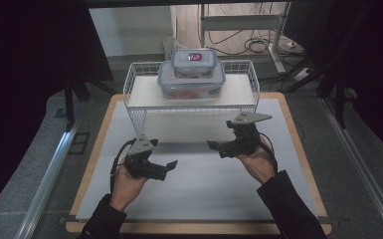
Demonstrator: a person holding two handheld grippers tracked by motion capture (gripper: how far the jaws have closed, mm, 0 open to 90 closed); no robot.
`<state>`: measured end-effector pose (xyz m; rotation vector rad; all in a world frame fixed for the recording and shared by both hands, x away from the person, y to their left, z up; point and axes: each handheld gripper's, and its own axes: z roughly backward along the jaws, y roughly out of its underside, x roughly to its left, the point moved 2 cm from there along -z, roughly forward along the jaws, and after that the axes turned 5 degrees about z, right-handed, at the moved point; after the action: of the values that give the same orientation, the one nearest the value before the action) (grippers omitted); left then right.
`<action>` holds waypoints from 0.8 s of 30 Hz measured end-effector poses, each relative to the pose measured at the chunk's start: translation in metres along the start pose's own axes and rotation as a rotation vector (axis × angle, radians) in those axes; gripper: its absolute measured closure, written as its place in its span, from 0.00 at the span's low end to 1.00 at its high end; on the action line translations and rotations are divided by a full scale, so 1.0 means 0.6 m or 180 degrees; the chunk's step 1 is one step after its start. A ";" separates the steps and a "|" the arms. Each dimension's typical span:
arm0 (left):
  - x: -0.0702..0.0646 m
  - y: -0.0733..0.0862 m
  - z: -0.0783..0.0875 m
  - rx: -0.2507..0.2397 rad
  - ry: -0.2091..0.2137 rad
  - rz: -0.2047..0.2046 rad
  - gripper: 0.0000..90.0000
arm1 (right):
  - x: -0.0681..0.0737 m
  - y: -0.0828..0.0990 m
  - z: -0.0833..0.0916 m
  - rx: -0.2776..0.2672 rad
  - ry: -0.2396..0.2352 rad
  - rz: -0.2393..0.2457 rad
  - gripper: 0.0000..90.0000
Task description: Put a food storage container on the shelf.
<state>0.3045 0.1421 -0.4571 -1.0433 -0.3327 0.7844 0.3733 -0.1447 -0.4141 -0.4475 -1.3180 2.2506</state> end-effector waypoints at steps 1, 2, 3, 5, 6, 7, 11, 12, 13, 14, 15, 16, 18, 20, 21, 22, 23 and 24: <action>-0.002 0.005 0.001 0.0006 0.0015 0.0009 0.02 | 0.006 0.007 0.003 0.0007 0.0015 0.0029 0.00; -0.004 0.009 0.002 0.0007 0.0030 0.0021 0.02 | 0.006 0.007 0.003 0.0007 0.0015 0.0029 0.00; -0.006 0.014 0.004 0.0009 0.0043 0.0028 0.02 | 0.011 0.012 0.004 0.0010 0.0013 0.0053 0.00; -0.009 0.026 0.007 0.0020 0.0034 0.0035 0.02 | 0.014 0.015 0.004 0.0016 0.0020 0.0070 0.00; -0.010 0.033 0.008 0.0027 0.0005 0.0030 0.02 | 0.017 0.018 0.005 0.0027 0.0020 0.0085 0.00; -0.011 0.039 0.010 0.0024 -0.0030 0.0028 0.01 | 0.021 0.022 0.005 0.0038 0.0018 0.0108 0.00; -0.016 0.058 0.013 0.0093 -0.0155 -0.0035 0.01 | 0.029 0.038 0.007 0.0081 0.0010 0.0113 0.00; -0.017 0.063 0.014 0.0109 -0.0167 -0.0039 0.01 | 0.031 0.046 0.008 0.0104 0.0011 0.0087 0.00; -0.018 0.069 0.014 0.0122 -0.0163 -0.0030 0.01 | 0.031 0.046 0.008 0.0104 0.0011 0.0087 0.00; -0.019 0.074 0.014 0.0127 -0.0161 -0.0018 0.01 | 0.032 0.052 0.009 0.0113 0.0012 0.0065 0.00; -0.020 0.079 0.014 0.0142 -0.0164 -0.0011 0.00 | 0.032 0.056 0.010 0.0120 0.0017 0.0054 0.00; -0.021 0.083 0.014 0.0160 -0.0174 -0.0015 0.00 | 0.033 0.061 0.011 0.0132 0.0028 0.0042 0.00; -0.022 0.091 0.016 0.0194 -0.0211 -0.0038 0.00 | 0.037 0.076 0.012 0.0155 0.0054 0.0030 0.00; -0.023 0.097 0.019 0.0187 -0.0226 -0.0014 0.00 | 0.038 0.079 0.013 0.0166 0.0059 0.0027 0.00; -0.022 0.100 0.022 0.0178 -0.0224 0.0009 0.00 | 0.040 0.086 0.013 0.0179 0.0058 0.0027 0.00; -0.022 0.104 0.024 0.0167 -0.0227 0.0031 0.00 | 0.041 0.091 0.014 0.0188 0.0059 0.0024 0.00; -0.022 0.107 0.026 0.0158 -0.0231 0.0055 0.00 | 0.041 0.096 0.016 0.0194 0.0060 0.0017 0.00; -0.021 0.110 0.028 0.0155 -0.0239 0.0067 0.00 | 0.042 0.101 0.018 0.0201 0.0052 0.0005 0.00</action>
<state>0.2580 0.1615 -0.5048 -0.9746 -0.3654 0.8484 0.3324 -0.1631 -0.4628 -0.4439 -1.2352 2.2779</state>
